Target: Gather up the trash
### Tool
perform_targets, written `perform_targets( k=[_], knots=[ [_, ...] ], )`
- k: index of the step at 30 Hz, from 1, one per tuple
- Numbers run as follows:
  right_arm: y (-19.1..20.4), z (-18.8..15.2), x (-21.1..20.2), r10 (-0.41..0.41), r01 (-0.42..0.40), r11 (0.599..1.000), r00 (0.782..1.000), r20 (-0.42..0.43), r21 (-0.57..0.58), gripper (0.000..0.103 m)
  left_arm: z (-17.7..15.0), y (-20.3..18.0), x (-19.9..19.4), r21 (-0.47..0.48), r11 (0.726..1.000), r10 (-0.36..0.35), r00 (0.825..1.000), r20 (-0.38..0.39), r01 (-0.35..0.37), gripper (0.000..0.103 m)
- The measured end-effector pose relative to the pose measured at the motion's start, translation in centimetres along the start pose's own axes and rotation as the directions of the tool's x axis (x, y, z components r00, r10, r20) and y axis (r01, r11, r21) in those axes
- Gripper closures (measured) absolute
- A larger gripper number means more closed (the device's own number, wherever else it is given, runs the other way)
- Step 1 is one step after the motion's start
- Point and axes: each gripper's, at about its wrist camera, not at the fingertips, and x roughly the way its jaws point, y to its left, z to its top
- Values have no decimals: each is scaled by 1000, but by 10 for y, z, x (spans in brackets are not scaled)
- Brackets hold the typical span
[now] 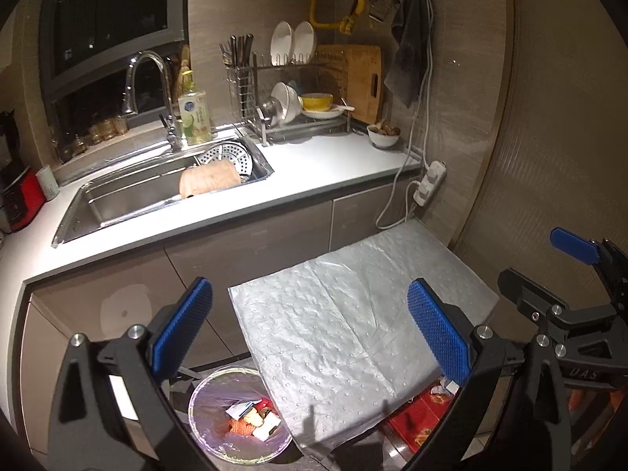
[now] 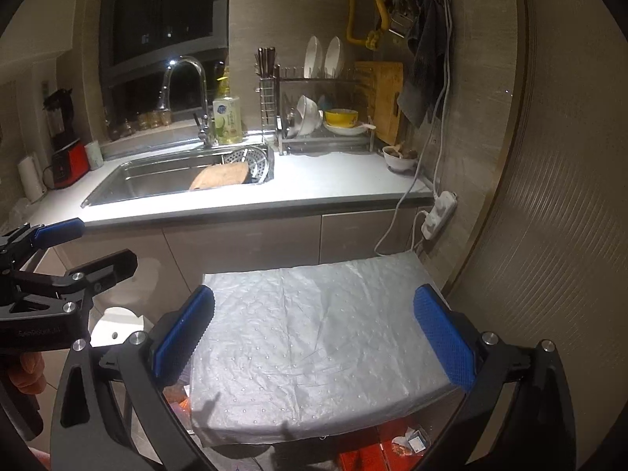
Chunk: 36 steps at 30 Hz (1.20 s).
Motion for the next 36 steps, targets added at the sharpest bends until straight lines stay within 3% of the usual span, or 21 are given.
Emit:
perform_targets(
  k=[4,11,22,36],
  knots=[
    [-4,-3,-40,24,-23,999,997,74,-23,2,-5,-7,-35,-73,997,29,999,21,-28,8],
    [-31,-30,-118,59,-55,998,991,123,-32,2,-42,-42,-102,-229,970,96,995,29,-87,8],
    [-67,-71,-213,96,-100,995,976,196,11,2,-87,-118,-189,-175,975,150,987,57,-138,8],
    [-80,-83,-257,115,-124,992,959,257,21,2,-100,-160,-244,-123,979,176,976,128,-160,8]
  ],
)
